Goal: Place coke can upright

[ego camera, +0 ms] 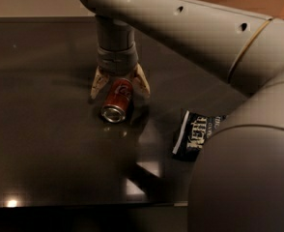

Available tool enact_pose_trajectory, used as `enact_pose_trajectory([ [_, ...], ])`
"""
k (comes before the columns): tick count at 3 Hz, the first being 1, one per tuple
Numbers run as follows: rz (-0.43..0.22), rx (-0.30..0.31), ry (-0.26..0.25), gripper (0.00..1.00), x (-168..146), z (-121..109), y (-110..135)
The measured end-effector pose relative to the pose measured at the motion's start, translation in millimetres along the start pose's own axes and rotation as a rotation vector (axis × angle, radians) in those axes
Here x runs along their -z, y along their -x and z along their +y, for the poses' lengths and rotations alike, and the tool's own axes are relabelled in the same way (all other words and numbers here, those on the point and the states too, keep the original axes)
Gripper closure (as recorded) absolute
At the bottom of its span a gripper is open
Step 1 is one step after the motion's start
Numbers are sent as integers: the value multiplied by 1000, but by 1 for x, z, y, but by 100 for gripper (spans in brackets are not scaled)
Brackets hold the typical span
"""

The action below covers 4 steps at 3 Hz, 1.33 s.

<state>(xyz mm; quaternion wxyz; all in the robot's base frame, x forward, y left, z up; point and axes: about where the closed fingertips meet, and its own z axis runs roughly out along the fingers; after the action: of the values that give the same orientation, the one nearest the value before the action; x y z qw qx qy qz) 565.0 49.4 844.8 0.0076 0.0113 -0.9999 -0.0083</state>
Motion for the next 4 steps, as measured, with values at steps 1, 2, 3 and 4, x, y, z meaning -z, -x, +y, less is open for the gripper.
enact_pose_trajectory([
  [1,8,-12,0,42,-3,0,2],
  [2,-8,-7,13,65,4,1,5],
  [3,-74,45,62,88,24,6,8],
  [4,-173,147,125,100,48,13,10],
])
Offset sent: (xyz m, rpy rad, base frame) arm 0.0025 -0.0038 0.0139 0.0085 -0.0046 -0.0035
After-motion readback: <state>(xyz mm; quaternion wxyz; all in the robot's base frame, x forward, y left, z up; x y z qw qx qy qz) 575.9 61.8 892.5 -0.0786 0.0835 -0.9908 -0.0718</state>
